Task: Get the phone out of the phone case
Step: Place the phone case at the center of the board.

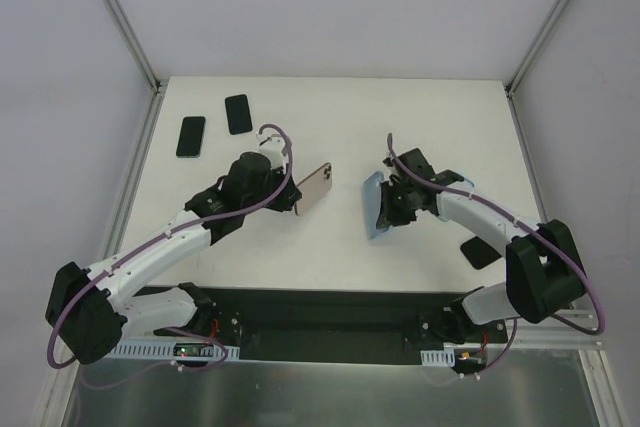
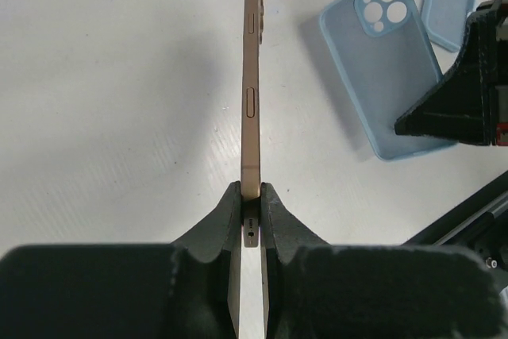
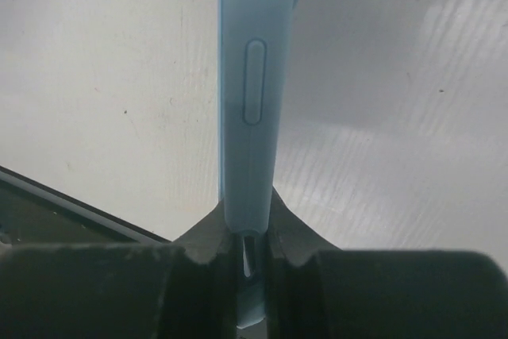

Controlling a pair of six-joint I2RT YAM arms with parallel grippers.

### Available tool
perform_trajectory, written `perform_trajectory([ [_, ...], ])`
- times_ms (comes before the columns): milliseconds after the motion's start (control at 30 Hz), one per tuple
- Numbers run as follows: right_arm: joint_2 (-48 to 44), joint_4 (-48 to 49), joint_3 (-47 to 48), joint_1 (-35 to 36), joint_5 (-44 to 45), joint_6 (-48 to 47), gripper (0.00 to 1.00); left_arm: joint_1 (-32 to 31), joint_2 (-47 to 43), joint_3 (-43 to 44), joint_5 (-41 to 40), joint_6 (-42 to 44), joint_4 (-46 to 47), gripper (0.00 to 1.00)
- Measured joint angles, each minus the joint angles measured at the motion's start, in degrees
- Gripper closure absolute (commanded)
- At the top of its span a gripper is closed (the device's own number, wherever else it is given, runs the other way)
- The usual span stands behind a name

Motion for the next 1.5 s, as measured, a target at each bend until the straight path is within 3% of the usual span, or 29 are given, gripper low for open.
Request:
perform_trajectory([
  [433,-0.6,11.1,-0.3,-14.1,-4.3,7.8,0.99,0.3,-3.9,1.4,-9.4,6.1,-8.4,1.0],
  [633,5.5,16.2,3.0,-20.0,-8.6,9.3,0.98,2.6,-3.1,4.4,-14.9,9.3,-14.2,1.0],
  [700,8.3,17.5,4.8,-21.5,-9.6,9.8,0.85,3.5,-2.7,5.0,-16.7,10.0,-15.0,1.0],
  [733,10.2,18.1,5.9,-22.4,-10.1,10.1,0.73,3.8,-2.6,5.2,-17.6,10.4,-15.4,1.0],
  [767,12.0,18.9,7.1,-23.2,-10.4,10.4,0.49,4.0,-2.4,5.2,-18.5,10.7,-15.8,1.0],
  [867,16.5,19.0,10.1,-25.2,-10.0,11.3,0.19,4.0,-1.9,5.3,-21.3,11.7,-17.0,1.0],
  [933,18.0,17.6,11.6,-26.1,-8.3,10.8,0.07,4.0,-1.2,5.3,-23.2,12.3,-17.6,1.0],
  [1200,15.7,9.4,12.9,-26.5,0.4,8.1,0.02,5.9,3.0,6.2,-33.5,14.6,-19.4,1.0],
  [1500,-0.2,7.8,7.5,-26.5,3.2,7.2,0.02,8.1,16.2,17.2,-35.4,19.2,-12.5,1.0],
])
